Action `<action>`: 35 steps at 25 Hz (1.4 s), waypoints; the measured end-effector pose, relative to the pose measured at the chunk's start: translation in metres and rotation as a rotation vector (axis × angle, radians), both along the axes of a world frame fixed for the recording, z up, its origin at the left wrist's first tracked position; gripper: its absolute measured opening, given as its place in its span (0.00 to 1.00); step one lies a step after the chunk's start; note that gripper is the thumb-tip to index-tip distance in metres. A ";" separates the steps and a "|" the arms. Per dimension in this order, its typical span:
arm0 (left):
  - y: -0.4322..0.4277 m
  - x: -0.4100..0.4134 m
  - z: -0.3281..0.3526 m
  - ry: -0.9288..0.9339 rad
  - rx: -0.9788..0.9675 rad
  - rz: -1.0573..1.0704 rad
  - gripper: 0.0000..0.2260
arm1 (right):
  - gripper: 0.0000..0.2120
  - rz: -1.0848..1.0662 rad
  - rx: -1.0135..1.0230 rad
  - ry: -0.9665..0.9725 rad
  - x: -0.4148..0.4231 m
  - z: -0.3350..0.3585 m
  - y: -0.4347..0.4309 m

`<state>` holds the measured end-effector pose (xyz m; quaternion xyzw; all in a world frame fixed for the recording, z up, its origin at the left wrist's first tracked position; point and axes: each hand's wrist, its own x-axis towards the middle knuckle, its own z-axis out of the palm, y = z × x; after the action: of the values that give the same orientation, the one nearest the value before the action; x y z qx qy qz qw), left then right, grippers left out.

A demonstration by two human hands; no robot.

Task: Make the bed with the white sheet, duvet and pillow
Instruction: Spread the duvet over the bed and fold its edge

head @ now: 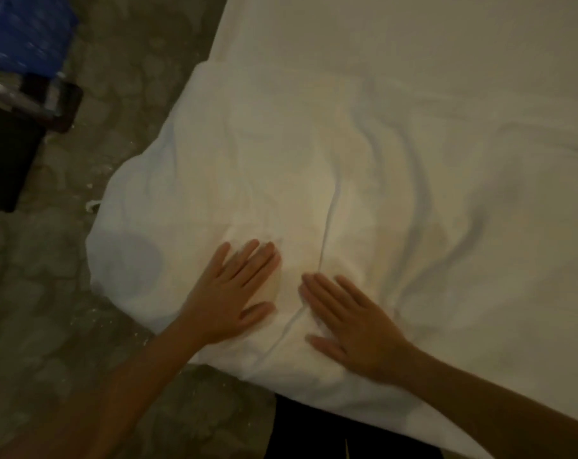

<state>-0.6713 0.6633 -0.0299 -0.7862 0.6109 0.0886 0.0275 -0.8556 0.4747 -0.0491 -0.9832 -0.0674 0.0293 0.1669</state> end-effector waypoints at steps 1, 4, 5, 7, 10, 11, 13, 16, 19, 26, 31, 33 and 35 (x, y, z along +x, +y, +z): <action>-0.017 0.008 0.004 -0.029 -0.025 -0.006 0.29 | 0.30 -0.090 -0.011 0.006 0.014 0.003 -0.006; -0.048 0.020 -0.001 -0.007 -0.075 0.001 0.31 | 0.31 -0.288 -0.101 0.035 0.042 0.003 -0.013; -0.038 0.011 -0.009 0.022 -0.032 -0.029 0.33 | 0.31 -0.249 -0.105 0.073 0.027 -0.004 0.002; -0.012 -0.008 -0.024 0.032 0.029 -0.074 0.34 | 0.32 -0.137 -0.102 0.082 -0.018 -0.004 0.039; 0.001 -0.009 -0.025 0.015 0.028 -0.113 0.34 | 0.31 -0.107 -0.051 0.077 -0.052 -0.003 0.054; -0.007 -0.005 -0.020 0.008 0.016 -0.127 0.33 | 0.30 -0.124 -0.052 0.073 -0.049 -0.001 0.046; -0.036 -0.001 -0.007 0.019 -0.050 -0.184 0.31 | 0.29 -0.148 -0.071 0.036 -0.038 0.002 0.016; -0.093 -0.017 -0.002 0.097 -0.164 -0.315 0.28 | 0.28 -0.155 -0.147 -0.037 -0.034 -0.001 -0.052; -0.158 -0.032 -0.021 0.045 -0.135 -0.329 0.27 | 0.27 -0.138 -0.174 -0.046 -0.029 -0.010 -0.132; -0.313 -0.002 -0.040 -0.093 -0.095 -0.066 0.27 | 0.28 -0.290 -0.316 -0.061 0.010 -0.025 -0.308; -0.336 -0.010 -0.039 -0.095 -0.085 -0.254 0.31 | 0.27 -0.103 -0.284 -0.076 -0.028 -0.030 -0.345; -0.363 0.012 -0.039 -0.133 -0.063 -0.085 0.36 | 0.29 -0.195 -0.320 -0.058 -0.009 -0.028 -0.383; -0.391 0.008 -0.037 -0.155 -0.044 0.065 0.35 | 0.31 -0.375 -0.241 -0.026 0.010 -0.027 -0.399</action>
<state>-0.6634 0.2726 -0.0668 -0.8107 0.5827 0.0147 0.0547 -0.8457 0.0752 -0.0759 -0.9917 0.1186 -0.0071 0.0498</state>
